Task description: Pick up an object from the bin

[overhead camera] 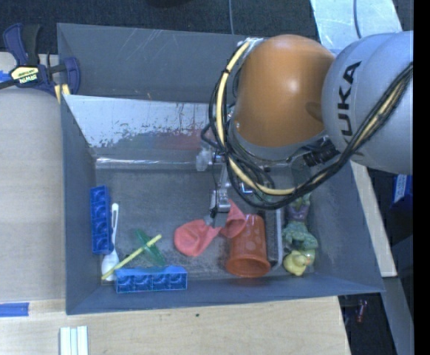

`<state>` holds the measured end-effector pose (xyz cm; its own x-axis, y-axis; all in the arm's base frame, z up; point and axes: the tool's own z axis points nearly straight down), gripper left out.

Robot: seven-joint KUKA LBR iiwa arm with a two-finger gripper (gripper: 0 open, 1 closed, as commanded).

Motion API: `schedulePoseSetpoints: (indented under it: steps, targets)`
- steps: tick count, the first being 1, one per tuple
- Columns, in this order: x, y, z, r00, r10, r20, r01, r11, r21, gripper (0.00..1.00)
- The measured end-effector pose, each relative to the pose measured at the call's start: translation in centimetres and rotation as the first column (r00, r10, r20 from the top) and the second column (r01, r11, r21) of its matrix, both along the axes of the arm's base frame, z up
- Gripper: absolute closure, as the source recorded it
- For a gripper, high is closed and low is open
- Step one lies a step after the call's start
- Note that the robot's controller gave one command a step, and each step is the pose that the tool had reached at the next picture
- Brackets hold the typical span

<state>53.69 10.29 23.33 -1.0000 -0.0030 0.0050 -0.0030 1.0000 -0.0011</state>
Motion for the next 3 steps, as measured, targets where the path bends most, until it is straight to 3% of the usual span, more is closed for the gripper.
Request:
schedulePoseSetpoints:
  steps: [1,2,3]
  targets:
    - [0.2,-0.1,0.4,1.000,-0.003,0.008,0.003,1.000,0.002,0.00]
    - [-0.3,-4.9,-6.3,0.998,-0.057,0.013,0.057,0.998,0.003,0.00]
    - [-3.6,-3.9,-7.8,0.995,-0.103,0.016,0.103,0.995,0.004,0.00]
